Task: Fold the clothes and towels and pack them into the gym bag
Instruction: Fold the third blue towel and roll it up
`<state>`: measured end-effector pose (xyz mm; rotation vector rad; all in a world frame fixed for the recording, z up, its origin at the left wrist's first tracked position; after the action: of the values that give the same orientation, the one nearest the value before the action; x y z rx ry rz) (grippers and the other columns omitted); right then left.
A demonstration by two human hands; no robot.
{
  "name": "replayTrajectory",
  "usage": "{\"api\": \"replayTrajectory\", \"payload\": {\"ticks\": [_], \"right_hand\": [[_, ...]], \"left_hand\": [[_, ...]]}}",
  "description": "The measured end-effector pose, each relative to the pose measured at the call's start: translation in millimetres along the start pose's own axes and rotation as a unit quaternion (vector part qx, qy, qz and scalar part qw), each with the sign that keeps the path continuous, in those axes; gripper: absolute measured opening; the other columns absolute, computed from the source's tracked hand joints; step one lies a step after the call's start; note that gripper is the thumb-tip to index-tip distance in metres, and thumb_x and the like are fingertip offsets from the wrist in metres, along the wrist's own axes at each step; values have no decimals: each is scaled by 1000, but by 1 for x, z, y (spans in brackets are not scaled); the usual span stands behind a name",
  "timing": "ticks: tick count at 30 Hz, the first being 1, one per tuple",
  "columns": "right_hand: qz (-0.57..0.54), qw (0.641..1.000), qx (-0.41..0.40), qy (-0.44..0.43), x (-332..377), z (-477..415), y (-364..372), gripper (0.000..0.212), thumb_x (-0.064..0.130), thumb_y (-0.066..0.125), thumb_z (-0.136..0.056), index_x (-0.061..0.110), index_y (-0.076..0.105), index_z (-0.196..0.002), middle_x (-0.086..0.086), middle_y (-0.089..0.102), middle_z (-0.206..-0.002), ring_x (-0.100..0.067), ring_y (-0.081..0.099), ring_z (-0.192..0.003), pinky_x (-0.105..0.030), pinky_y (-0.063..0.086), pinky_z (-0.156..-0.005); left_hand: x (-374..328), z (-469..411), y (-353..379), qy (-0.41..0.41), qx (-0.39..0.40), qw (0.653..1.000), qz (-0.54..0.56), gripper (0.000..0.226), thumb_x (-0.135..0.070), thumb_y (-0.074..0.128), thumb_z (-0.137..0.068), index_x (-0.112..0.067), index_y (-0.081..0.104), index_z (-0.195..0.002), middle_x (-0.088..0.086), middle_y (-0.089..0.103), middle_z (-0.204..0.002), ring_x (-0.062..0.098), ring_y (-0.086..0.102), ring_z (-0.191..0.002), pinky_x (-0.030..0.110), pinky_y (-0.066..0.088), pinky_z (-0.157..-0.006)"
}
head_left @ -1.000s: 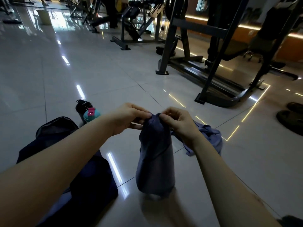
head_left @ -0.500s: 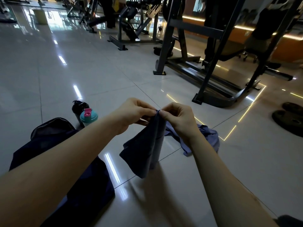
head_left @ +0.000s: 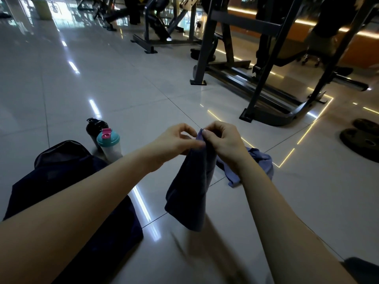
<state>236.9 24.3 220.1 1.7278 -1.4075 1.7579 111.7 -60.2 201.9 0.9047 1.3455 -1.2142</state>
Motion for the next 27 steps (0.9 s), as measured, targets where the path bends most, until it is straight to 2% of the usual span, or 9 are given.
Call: {"api": "replayTrajectory", "payload": {"ticks": [3, 5, 8, 12, 17, 19, 21, 24, 27], "right_hand": [[-39, 996, -67, 39, -11, -1, -15, 17, 15, 58, -99, 1, 66, -97, -4, 63, -82, -9, 56, -73, -21, 50, -66], [-64, 989, -122, 53, -18, -2, -31, 16, 14, 58, -99, 3, 66, -90, -2, 58, -75, -6, 52, -65, -19, 46, -59], [-86, 981, -166, 58, -22, -3, -49, 16, 13, 59, -97, 11, 66, -83, -1, 60, -73, -4, 53, -63, -20, 46, -61], [-78, 982, -170, 27, -9, -2, -56, 14, 13, 58, -99, 11, 65, -87, 2, 58, -73, 0, 52, -62, -17, 46, -61], [-82, 980, -180, 23, -3, -1, -58, 12, 13, 57, -100, 12, 63, -89, 3, 58, -73, 0, 52, -62, -20, 46, -62], [-88, 979, -182, 26, -3, -1, -59, 13, 12, 57, -100, 12, 62, -88, 3, 58, -72, 1, 52, -60, -18, 45, -60], [-97, 977, -190, 29, -1, 0, -64, 12, 11, 57, -100, 10, 63, -90, 4, 57, -71, 4, 51, -58, -15, 45, -59], [-108, 973, -202, 31, 1, -1, -69, 11, 10, 58, -99, 9, 63, -89, 5, 57, -71, 7, 51, -56, -12, 43, -58], [-114, 972, -200, 46, -3, -1, -67, 13, 11, 59, -98, 12, 64, -86, 4, 58, -74, 5, 52, -61, -13, 44, -61]], "left_hand": [[28, 2, 9, 8, 10, 997, -72, 53, -15, 89, -75, -14, 51, -112, 14, 74, -89, 28, 71, -82, 44, 58, -79], [50, 6, 11, 16, -7, 996, -84, 56, -18, 89, -70, -20, 48, -107, 12, 73, -88, 32, 69, -78, 47, 59, -73], [76, 11, 14, 23, -32, 996, -81, 46, -15, 86, -75, -23, 49, -103, 7, 72, -88, 25, 68, -76, 39, 58, -66], [96, 13, 13, 22, -95, 986, -134, 28, -14, 81, -77, -21, 58, -91, -2, 71, -85, 19, 69, -81, 34, 58, -70], [120, 18, 19, 0, -120, 983, -139, 15, -32, 78, -85, -22, 69, -81, -4, 73, -78, 15, 69, -77, 38, 57, -74], [127, 17, 21, -7, -121, 984, -132, 15, -27, 69, -92, -19, 70, -79, -1, 72, -77, 21, 68, -76, 46, 57, -76], [131, 15, 19, -10, -135, 986, -94, 19, -13, 58, -96, -19, 72, -85, 0, 73, -80, 18, 71, -78, 42, 60, -75], [131, 13, 9, -12, -185, 979, -85, 22, -9, 52, -100, -29, 61, -101, -2, 72, -88, 16, 72, -78, 35, 58, -67], [128, 13, -1, -6, -230, 966, -114, 19, -9, 54, -97, -28, 49, -100, 0, 66, -93, 22, 69, -76, 34, 56, -55]]}}
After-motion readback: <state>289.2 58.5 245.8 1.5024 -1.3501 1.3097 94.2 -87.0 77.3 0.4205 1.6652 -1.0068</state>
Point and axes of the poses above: each hand's wrist, its own z-axis away from the middle knuckle, its own y-axis out of the palm, x = y × z, the point moved 7 cm from there along -z, towards the middle knuckle
